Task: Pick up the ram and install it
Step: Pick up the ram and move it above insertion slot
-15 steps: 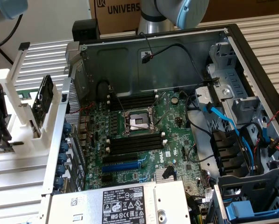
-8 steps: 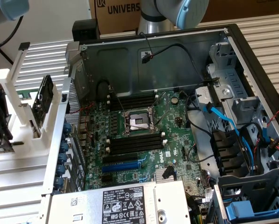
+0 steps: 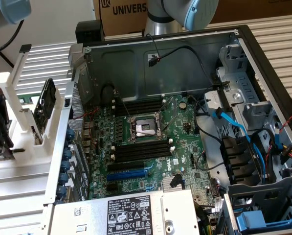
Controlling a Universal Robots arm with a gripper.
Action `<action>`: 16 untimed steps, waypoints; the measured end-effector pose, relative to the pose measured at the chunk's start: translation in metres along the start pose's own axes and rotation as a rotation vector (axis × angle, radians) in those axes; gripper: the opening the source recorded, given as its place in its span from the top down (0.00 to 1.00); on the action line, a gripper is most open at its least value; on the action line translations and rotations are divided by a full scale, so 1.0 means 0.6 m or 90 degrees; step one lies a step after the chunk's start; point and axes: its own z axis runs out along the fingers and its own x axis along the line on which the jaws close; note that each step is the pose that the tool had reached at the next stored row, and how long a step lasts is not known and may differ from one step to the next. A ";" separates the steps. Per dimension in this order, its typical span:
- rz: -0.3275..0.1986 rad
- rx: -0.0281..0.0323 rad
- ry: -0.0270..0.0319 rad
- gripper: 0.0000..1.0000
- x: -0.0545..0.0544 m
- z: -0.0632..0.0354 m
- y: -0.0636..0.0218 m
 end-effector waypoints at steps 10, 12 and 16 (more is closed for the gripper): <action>0.000 -0.0004 -0.0009 0.74 0.000 0.005 0.001; 0.000 -0.0004 -0.0009 0.74 0.000 0.005 0.001; 0.000 -0.0004 -0.0009 0.88 0.000 0.005 0.001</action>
